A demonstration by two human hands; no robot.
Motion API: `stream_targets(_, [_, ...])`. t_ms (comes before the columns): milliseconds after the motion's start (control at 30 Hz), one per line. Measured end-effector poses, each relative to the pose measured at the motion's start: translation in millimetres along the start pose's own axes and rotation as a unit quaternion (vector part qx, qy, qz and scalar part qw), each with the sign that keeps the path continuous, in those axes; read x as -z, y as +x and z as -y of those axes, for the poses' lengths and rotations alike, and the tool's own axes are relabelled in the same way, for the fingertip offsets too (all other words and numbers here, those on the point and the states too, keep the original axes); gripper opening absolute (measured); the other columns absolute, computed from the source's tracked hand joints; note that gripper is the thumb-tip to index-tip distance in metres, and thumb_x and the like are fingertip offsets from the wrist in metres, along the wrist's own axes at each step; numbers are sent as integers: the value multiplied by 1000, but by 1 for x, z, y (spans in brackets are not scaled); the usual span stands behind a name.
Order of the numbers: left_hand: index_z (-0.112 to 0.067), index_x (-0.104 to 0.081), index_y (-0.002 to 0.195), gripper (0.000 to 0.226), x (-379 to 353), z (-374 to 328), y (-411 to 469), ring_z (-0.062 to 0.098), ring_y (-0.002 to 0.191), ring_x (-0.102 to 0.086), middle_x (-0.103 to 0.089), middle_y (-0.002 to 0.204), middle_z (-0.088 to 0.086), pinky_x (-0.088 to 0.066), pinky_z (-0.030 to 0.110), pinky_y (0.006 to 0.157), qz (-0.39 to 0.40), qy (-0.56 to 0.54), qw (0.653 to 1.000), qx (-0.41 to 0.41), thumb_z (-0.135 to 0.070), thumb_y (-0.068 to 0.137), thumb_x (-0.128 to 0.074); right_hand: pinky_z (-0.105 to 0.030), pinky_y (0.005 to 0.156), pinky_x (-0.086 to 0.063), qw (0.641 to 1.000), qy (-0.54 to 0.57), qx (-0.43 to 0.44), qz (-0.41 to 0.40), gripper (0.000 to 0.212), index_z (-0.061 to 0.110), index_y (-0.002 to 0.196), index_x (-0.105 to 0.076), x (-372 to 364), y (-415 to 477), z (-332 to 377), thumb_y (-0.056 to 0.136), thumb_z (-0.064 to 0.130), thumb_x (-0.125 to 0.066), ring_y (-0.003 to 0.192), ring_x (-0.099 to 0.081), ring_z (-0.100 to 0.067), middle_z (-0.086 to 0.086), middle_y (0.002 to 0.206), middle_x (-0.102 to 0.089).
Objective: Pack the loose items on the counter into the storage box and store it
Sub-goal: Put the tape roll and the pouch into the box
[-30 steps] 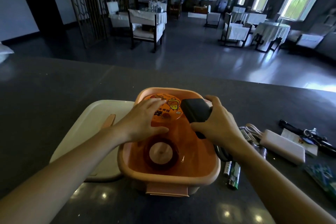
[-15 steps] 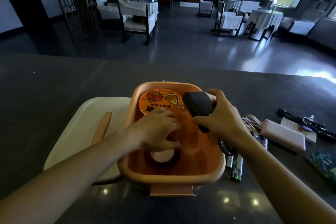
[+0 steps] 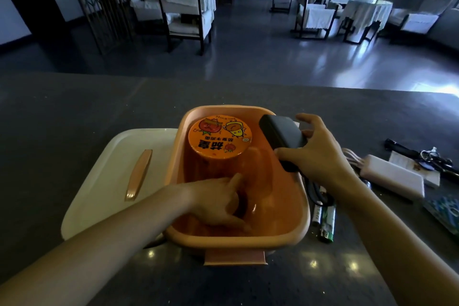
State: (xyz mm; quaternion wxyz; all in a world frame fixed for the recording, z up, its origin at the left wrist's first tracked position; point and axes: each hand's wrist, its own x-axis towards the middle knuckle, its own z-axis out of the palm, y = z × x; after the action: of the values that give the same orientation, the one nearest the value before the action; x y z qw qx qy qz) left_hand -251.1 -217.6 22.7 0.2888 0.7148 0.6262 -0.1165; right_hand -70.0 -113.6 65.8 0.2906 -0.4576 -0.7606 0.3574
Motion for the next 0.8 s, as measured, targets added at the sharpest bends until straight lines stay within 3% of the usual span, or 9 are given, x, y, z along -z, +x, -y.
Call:
stream_targets(100, [-15, -9, 147, 96, 2, 1, 7, 27, 141, -16, -3, 157, 4, -16, 45, 114, 28, 56, 998, 29, -75, 77, -37, -13, 49, -40, 1000, -3, 12, 8, 84, 32, 132, -31, -1, -3, 1, 64, 27, -81, 72, -51, -4, 17, 86, -44])
stream_targets(300, [-33, -5, 144, 94, 2, 14, -4, 19, 123, -44, -39, 143, -2, -35, 36, 100, -23, -49, 994, 98, -78, 71, -43, -14, 52, -38, 1000, -12, 25, -2, 80, 34, 128, -35, -4, -9, 8, 63, 28, -79, 74, -50, -1, 21, 85, -43])
stream_targets(367, [-32, -23, 139, 76, 10, 14, -13, 9, 112, -53, -51, 132, -7, -43, 28, 91, -120, -100, 986, 52, -70, 77, -45, -18, 53, -41, 1000, -13, 15, -3, 79, 34, 128, -35, -5, -10, 10, 62, 29, -79, 78, -53, -7, 13, 91, -48])
stream_targets(467, [-37, -44, 108, 34, 24, 18, -28, 0, 86, -59, -61, 100, -17, -43, 15, 66, -373, -134, 918, -3, -61, 84, -45, -12, 45, -36, 997, -72, 19, 17, 77, 30, 127, -36, -9, -17, 17, 62, 30, -77, 81, -51, -12, 2, 102, -51])
stream_targets(533, [-34, -45, 109, 38, 29, 25, -34, 0, 87, -56, -58, 101, -17, -40, 17, 64, -467, -137, 873, 4, -61, 82, -44, -9, 42, -34, 993, -111, 29, 41, 79, 29, 128, -34, -13, -26, 24, 61, 29, -77, 77, -49, -10, 1, 102, -52])
stream_targets(567, [-30, -44, 117, 46, 30, 29, -35, 2, 96, -55, -57, 111, -12, -42, 19, 71, -478, -135, 868, 12, -60, 82, -47, -11, 47, -35, 989, -132, 34, 51, 82, 29, 129, -32, -15, -30, 26, 60, 30, -76, 79, -49, -12, 0, 103, -51])
stream_targets(633, [-26, -33, 135, 65, 27, 34, -35, 12, 120, -46, -47, 136, -5, -43, 29, 90, -432, -111, 894, 34, -59, 82, -51, -26, 65, -43, 984, -166, 33, 61, 83, 29, 129, -30, -18, -36, 31, 59, 34, -75, 85, -46, -16, 0, 103, -49])
stream_targets(700, [-31, -16, 144, 78, 24, 37, -34, 18, 137, -28, -35, 147, -9, -32, 42, 107, -343, -51, 936, 66, -66, 80, -42, -37, 79, -46, 978, -194, 19, 74, 79, 27, 126, -30, -20, -39, 36, 62, 38, -75, 87, -43, -16, 2, 98, -43])
stream_targets(800, [-32, -1, 147, 87, 24, 43, -30, 24, 142, -15, -34, 147, -15, -10, 48, 114, -305, 28, 944, 121, -77, 75, -18, -42, 83, -49, 970, -226, 0, 89, 72, 24, 119, -33, -24, -37, 42, 62, 42, -74, 88, -46, -18, 4, 91, -39])
